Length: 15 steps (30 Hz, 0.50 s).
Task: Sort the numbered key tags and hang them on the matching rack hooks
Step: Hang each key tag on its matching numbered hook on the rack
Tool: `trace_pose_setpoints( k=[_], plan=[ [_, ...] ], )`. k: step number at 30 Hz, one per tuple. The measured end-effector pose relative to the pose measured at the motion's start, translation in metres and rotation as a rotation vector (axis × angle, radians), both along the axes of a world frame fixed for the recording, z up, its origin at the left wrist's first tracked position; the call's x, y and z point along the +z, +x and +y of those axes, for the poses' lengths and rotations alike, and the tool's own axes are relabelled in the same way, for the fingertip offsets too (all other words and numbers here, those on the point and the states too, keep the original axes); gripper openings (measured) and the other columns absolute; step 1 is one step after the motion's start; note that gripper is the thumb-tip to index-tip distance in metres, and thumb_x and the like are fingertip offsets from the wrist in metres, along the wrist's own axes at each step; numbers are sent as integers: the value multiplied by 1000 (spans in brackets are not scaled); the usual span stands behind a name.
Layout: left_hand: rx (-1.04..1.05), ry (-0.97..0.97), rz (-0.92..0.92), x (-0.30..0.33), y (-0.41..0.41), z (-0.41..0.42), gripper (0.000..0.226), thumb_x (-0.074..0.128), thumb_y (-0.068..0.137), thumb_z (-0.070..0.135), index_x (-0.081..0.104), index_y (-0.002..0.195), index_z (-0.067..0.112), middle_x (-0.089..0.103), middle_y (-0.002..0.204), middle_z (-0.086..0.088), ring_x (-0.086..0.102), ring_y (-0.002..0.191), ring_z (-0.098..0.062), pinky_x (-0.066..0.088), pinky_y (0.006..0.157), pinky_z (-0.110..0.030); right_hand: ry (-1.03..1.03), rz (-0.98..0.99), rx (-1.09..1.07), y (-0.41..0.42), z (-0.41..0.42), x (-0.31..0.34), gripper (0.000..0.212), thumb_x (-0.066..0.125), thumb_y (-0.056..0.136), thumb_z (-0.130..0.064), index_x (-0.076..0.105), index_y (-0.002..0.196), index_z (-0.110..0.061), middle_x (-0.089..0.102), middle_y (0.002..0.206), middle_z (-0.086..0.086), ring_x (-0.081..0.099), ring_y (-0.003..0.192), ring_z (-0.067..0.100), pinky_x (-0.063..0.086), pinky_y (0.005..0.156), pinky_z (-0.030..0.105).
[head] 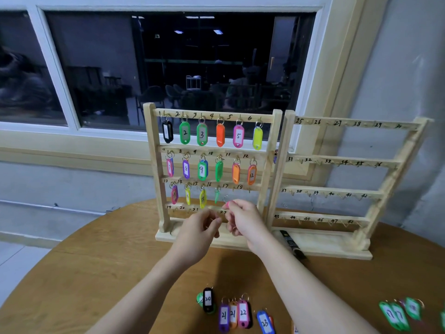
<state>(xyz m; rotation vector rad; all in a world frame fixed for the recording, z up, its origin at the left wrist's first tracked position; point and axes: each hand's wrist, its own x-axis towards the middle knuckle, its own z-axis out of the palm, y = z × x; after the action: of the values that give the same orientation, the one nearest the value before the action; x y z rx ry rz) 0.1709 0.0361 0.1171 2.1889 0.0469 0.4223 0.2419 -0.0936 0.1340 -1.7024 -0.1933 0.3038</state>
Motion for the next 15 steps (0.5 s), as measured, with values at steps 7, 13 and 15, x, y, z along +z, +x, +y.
trace_pose_setpoints(
  k=[7,13,15],
  plan=[
    [17,22,-11,8,-5,9,20,55,103,24,65,86,22,68,67,3,50,51,0,37,52,-15,109,-7,98,-5,16,13,25,40,109,-20,59,101,-6,43,59,0,39,45,14,26,47,27],
    [93,10,28,4,-6,33,16,55,102,27,65,91,21,71,70,4,48,50,-1,36,51,-17,210,98,22,7,29,11,24,44,108,-22,62,100,-8,44,60,-1,35,46,13,22,43,23],
    [113,7,47,-1,-6,40,19,55,102,30,65,89,21,71,70,7,48,50,-1,39,56,-26,236,124,-7,7,31,10,23,44,108,-20,62,100,-8,43,59,-1,34,46,13,20,44,24]
  ],
)
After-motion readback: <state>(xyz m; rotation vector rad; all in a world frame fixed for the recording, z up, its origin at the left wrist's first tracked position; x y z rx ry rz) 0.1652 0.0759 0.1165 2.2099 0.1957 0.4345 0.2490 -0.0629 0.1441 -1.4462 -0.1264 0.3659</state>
